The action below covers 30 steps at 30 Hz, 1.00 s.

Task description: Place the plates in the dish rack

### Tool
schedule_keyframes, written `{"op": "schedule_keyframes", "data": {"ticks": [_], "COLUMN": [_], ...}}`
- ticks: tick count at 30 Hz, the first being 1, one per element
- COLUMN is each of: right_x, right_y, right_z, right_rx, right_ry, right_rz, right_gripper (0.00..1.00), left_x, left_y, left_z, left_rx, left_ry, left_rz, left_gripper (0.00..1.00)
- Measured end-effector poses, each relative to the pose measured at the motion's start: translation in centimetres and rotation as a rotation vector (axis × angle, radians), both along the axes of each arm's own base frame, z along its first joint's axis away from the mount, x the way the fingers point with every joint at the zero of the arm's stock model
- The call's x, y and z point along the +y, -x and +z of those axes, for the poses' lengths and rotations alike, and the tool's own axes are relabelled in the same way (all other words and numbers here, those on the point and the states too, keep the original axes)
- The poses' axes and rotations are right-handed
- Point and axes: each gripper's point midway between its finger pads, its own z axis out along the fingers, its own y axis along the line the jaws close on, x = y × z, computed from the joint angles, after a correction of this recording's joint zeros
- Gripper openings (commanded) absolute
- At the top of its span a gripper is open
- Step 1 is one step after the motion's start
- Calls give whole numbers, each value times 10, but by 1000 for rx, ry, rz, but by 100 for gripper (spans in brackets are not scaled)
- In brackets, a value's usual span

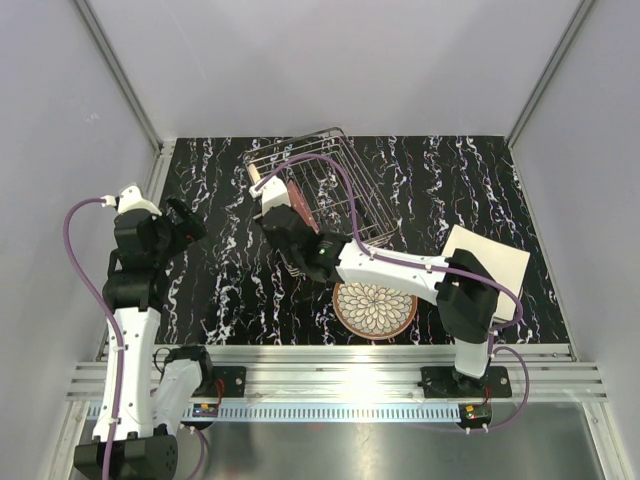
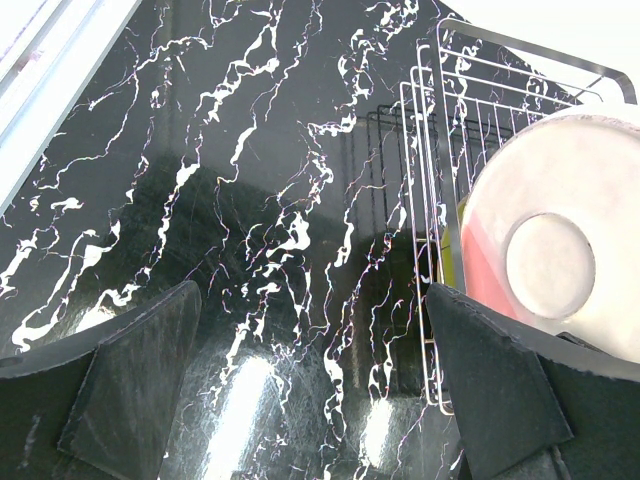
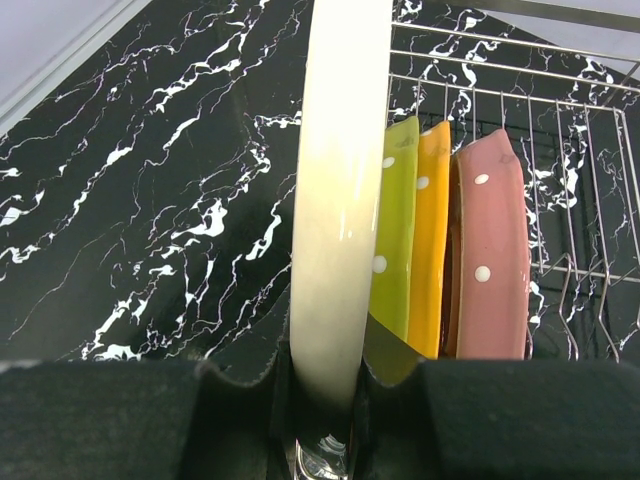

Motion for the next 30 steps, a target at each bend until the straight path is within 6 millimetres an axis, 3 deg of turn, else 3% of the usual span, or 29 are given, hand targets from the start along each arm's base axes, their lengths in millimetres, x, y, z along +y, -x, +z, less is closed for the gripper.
{"op": "schedule_keyframes", "data": {"ticks": [17, 30], "right_x": [-7, -16], "right_y": [3, 12], "right_z": [0, -26], "right_rx": [60, 120], "right_ry": [53, 117], "right_rz": [-9, 1], "right_gripper": [0, 0], "left_x": [0, -1], "left_y": [0, 0], "left_z": [0, 0], "left_rx": [0, 0], "left_ry": [0, 3], "left_rz": [0, -6], "left_gripper": [99, 99]}}
